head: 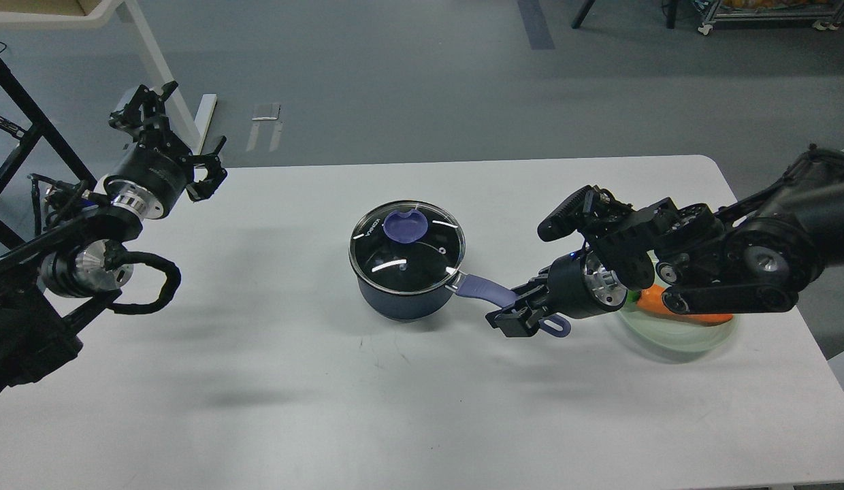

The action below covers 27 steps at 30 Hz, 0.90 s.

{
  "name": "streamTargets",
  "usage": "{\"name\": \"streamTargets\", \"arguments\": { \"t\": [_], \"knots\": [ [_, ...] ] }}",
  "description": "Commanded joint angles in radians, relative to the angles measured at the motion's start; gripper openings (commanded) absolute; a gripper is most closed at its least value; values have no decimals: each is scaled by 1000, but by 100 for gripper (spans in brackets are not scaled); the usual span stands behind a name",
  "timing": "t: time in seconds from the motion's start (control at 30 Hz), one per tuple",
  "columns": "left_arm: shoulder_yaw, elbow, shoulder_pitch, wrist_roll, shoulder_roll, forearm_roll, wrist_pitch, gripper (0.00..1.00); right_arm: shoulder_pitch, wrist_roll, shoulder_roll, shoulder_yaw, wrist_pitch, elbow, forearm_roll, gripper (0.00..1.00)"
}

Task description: Open pot lid

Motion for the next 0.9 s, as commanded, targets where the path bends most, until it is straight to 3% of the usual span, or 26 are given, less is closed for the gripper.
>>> {"name": "streamTargets", "arguments": {
  "t": [0.0,0.27,0.63,0.87],
  "knots": [
    [0,-2,-2,0,1,25,0,99,-1,-11,0,0,0,0,0,49],
    [9,-9,-17,2,-5,133,6,99,0,-17,0,0,6,0,-2,27],
    [140,-37,-196,-3,-16,550,19,99,8,-17,-6,8,8,2,14,23],
    [206,-72,-278,-7,-82,1056,112,99,6,-14,-9,9,11,2,14,21]
  ]
}}
